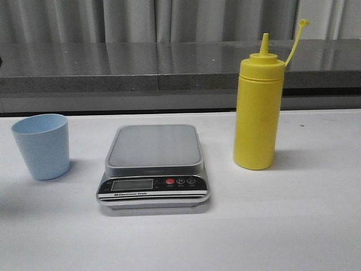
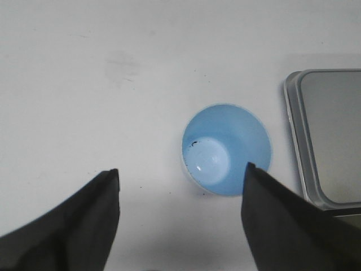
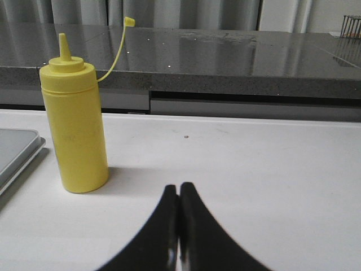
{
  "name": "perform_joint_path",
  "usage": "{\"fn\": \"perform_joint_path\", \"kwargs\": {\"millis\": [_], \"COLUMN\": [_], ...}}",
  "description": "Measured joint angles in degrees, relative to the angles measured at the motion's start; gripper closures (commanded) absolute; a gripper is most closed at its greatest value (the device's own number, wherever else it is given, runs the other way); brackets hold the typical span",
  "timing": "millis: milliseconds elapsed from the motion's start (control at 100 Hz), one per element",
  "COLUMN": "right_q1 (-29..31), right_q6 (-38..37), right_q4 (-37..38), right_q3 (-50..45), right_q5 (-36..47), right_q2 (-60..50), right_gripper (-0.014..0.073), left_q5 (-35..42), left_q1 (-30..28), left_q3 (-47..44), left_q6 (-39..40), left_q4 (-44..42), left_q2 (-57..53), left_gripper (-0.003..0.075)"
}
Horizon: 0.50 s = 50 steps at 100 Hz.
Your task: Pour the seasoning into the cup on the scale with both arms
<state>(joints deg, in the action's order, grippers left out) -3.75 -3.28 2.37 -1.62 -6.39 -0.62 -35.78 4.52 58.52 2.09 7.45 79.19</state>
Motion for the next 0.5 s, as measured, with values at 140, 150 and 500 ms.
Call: {"fn": "perform_joint_path", "kwargs": {"millis": [140,150,500], "right_q1": [0.0,0.0,0.0], "right_q6": [0.0,0.0,0.0], "right_q4": [0.0,0.0,0.0], "right_q3": [0.0,0.0,0.0], "right_q5": [0.0,0.0,0.0], "right_q2": [0.0,0.0,0.0], "right_gripper": [0.0654,0.0654,0.0654], "left_q5": [-0.38,-0.38,-2.46], "left_q1": [0.0,0.0,0.09], "left_q3": [2.9,3.03,9.12], "left_q6": [0.0,0.0,0.0], "left_q4": [1.37,1.38,3.37], "left_q2": [5.53,6.06,17.23], "left_gripper": [0.0271,0.0271,0.0271]}}
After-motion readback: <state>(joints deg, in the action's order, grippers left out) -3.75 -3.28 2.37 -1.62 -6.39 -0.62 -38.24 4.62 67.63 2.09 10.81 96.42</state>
